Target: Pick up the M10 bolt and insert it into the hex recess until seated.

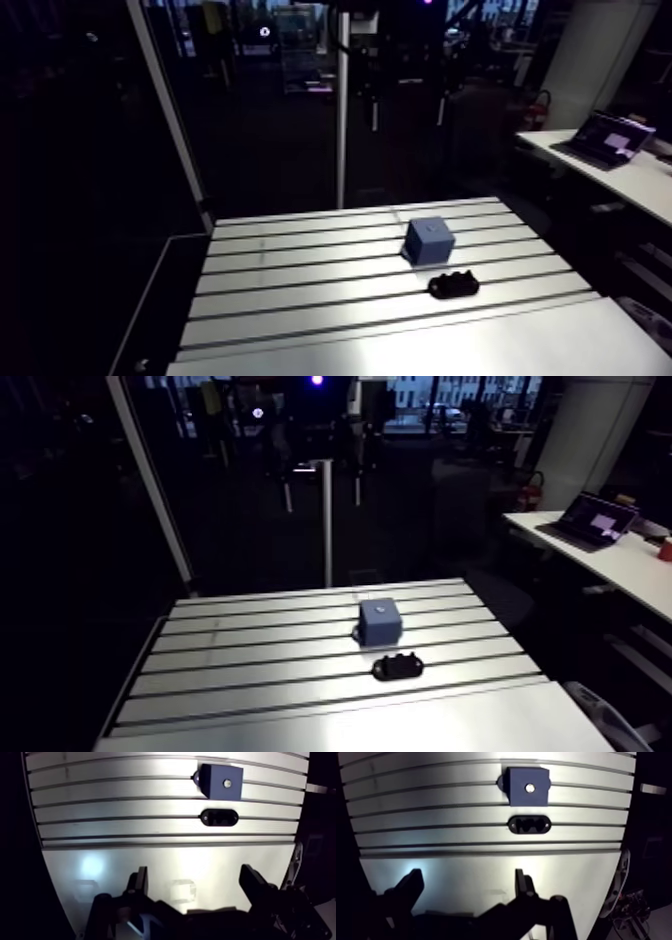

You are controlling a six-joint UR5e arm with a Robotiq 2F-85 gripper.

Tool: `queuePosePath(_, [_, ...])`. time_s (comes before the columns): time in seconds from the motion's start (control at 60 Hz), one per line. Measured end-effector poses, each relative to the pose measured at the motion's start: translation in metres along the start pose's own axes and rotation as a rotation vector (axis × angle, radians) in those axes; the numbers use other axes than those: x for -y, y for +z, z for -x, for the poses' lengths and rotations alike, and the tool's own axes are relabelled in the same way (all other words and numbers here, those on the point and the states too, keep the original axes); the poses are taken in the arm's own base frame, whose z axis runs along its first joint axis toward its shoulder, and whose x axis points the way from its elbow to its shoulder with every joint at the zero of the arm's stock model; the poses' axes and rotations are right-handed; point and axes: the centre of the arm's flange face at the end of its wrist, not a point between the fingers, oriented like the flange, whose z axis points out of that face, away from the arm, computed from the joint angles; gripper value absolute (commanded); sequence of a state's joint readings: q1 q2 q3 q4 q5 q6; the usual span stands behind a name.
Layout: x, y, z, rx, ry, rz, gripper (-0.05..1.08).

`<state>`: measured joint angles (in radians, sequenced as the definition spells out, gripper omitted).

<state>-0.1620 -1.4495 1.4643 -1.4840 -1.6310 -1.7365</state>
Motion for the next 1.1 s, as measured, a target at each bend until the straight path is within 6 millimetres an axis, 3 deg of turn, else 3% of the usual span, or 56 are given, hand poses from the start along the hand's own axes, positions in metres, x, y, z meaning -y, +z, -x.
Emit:
queuePosePath(0.283, [0.033,-0.031,0.024,-0.037,-0.011,0.005,0.0])
queuePosePath(0.417, [0.038,-0.037,0.03,-0.044,-0.001,-0.001,0.0])
queuePosePath(1.1, [0.039,-0.033,0.027,-0.039,0.004,-0.019,0.0])
